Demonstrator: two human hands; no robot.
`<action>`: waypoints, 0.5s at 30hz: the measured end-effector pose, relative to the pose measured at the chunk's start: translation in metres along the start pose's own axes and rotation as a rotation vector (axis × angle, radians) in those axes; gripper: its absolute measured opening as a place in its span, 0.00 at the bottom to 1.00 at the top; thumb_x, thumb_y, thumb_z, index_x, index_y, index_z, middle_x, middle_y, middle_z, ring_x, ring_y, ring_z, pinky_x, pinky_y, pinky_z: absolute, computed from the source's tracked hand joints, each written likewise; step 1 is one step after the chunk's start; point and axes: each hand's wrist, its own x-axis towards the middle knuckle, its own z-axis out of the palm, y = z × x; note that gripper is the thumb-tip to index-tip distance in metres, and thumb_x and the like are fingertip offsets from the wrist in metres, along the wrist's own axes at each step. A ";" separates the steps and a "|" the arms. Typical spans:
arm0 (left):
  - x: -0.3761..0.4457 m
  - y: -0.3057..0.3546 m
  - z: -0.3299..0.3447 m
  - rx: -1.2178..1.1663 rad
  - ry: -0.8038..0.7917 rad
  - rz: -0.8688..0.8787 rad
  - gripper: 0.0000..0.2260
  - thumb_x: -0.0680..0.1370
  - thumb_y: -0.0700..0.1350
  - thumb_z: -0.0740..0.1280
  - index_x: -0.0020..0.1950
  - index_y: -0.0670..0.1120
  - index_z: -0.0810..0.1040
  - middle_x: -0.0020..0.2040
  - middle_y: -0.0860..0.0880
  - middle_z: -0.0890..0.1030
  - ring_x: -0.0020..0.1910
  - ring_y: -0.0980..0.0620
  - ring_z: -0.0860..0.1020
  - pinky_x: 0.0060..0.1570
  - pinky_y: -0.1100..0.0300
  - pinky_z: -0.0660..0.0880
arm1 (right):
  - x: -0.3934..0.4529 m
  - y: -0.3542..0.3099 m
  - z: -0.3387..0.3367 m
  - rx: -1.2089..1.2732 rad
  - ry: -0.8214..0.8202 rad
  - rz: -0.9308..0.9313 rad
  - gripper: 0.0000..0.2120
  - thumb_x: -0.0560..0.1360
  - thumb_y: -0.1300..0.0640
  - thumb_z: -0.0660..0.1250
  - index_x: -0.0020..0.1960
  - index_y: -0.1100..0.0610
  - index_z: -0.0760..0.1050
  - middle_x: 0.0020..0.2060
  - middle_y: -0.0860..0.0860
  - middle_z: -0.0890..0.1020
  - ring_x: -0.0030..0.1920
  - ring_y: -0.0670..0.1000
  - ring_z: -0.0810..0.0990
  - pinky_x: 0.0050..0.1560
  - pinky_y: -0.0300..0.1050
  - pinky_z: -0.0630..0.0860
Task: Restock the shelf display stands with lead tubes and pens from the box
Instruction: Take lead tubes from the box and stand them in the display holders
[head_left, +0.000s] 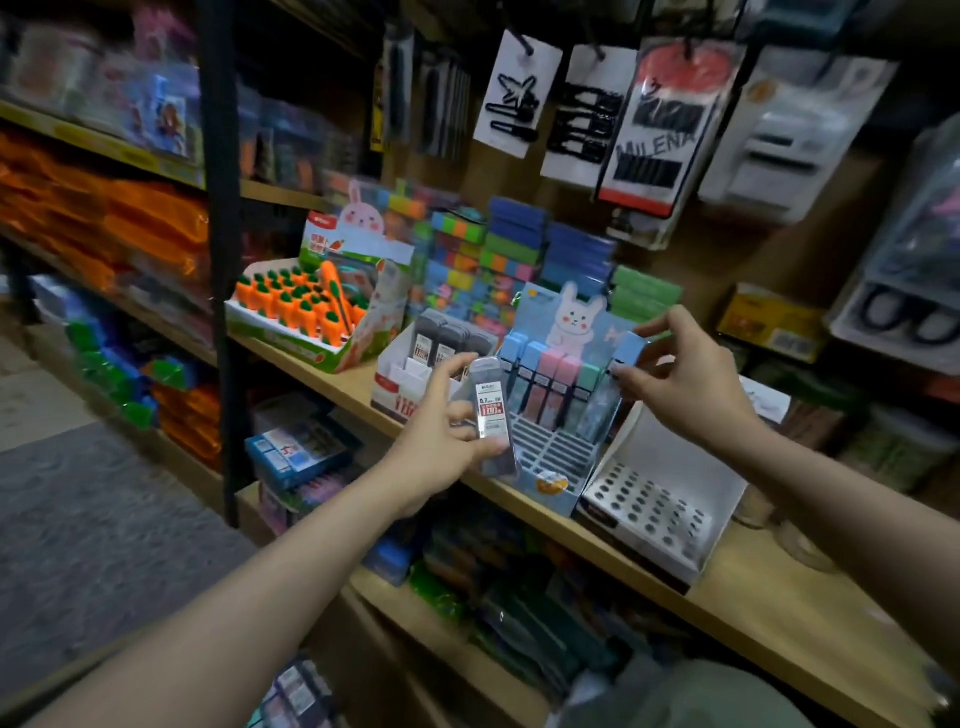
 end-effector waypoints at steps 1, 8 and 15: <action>0.004 0.002 -0.002 -0.004 0.009 0.016 0.37 0.72 0.33 0.73 0.62 0.72 0.63 0.55 0.45 0.82 0.50 0.49 0.84 0.48 0.51 0.81 | 0.004 0.000 0.004 -0.005 0.006 -0.003 0.16 0.71 0.54 0.75 0.51 0.49 0.70 0.40 0.48 0.80 0.38 0.47 0.83 0.38 0.47 0.81; 0.023 0.011 -0.038 0.027 0.041 0.069 0.35 0.71 0.31 0.72 0.60 0.68 0.66 0.51 0.45 0.83 0.43 0.50 0.84 0.38 0.55 0.80 | 0.028 -0.026 0.058 -0.042 -0.034 -0.122 0.15 0.71 0.58 0.76 0.52 0.55 0.72 0.42 0.50 0.79 0.42 0.47 0.80 0.42 0.44 0.79; 0.025 0.008 -0.062 0.052 0.079 0.041 0.35 0.71 0.31 0.72 0.61 0.67 0.65 0.51 0.43 0.83 0.42 0.49 0.84 0.38 0.54 0.80 | 0.042 -0.030 0.109 -0.088 0.002 -0.110 0.13 0.72 0.62 0.74 0.49 0.54 0.72 0.46 0.53 0.78 0.41 0.49 0.78 0.42 0.44 0.75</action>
